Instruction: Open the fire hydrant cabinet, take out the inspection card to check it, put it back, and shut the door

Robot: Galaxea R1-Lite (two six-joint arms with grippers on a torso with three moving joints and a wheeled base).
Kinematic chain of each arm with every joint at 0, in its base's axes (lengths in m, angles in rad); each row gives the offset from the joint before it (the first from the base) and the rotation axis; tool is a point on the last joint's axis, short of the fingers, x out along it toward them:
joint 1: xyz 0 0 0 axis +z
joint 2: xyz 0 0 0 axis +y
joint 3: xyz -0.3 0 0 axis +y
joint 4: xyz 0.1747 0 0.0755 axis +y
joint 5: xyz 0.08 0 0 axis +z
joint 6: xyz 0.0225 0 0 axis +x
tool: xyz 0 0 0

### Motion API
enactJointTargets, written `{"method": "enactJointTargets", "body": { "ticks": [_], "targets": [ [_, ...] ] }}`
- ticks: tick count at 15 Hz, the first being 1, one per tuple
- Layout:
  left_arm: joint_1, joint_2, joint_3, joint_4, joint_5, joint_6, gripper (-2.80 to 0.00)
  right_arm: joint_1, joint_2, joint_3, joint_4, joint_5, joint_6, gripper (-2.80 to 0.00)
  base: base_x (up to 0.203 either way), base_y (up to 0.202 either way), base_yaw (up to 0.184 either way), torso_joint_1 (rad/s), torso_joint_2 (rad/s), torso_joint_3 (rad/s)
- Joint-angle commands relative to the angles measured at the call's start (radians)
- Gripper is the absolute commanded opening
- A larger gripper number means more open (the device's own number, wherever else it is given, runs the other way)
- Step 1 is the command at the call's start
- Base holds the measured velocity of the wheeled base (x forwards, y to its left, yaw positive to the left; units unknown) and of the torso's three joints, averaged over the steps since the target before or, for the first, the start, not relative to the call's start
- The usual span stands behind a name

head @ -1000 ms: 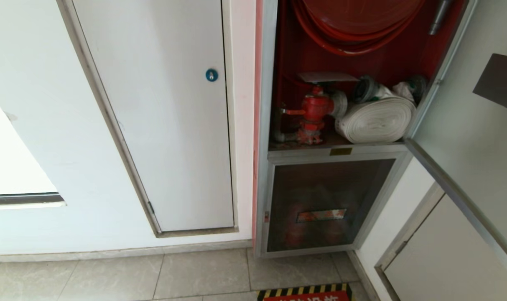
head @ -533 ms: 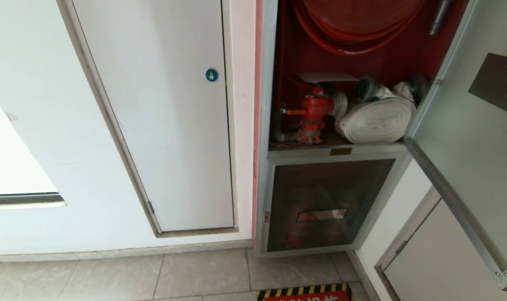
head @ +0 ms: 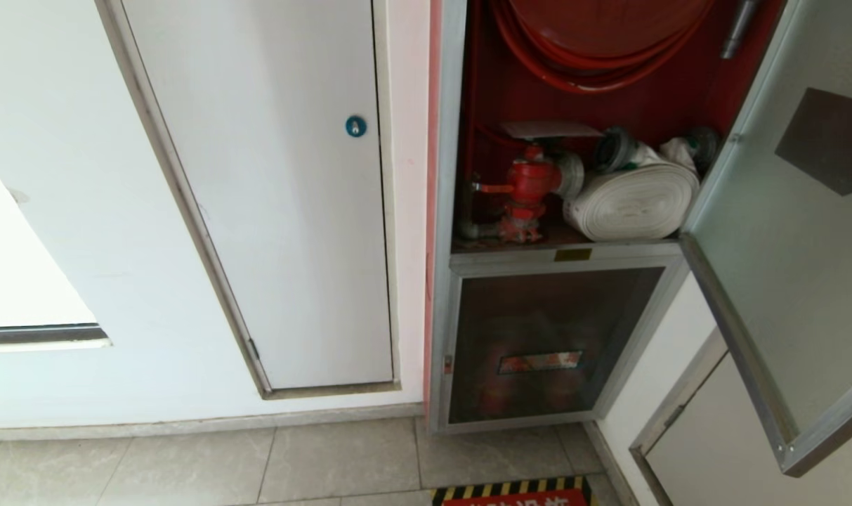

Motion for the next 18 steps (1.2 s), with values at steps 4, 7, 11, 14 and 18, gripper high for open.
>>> {"method": "enactJointTargets", "body": {
  "ticks": [4,7,11,14,18],
  "targets": [
    [0.000,-0.001,0.000,0.000,0.000,0.000,-2.80,0.150,0.025,-0.002,-0.095,0.001,-0.008,-2.80,0.000,0.000,0.000,0.000,0.00,0.000],
    [0.000,-0.001,0.000,0.000,0.000,0.000,-2.80,0.259,0.072,-0.003,-0.169,0.001,-0.009,-2.80,0.000,0.000,0.000,0.000,0.00,0.000],
    [0.000,-0.001,0.000,0.000,0.000,0.000,-2.80,0.369,0.217,-0.015,-0.308,0.001,-0.013,-2.80,0.000,0.000,0.000,0.000,0.00,0.000],
    [0.000,-0.001,0.000,0.000,0.000,0.000,-2.80,0.477,0.298,-0.044,-0.402,0.001,-0.014,-2.80,0.000,0.000,0.000,0.000,0.00,0.000],
    [0.000,-0.001,0.000,0.001,0.000,0.000,-2.80,0.575,0.356,-0.103,-0.412,0.001,-0.014,-2.80,0.000,0.000,0.000,0.000,0.00,0.000]
  ]
}}
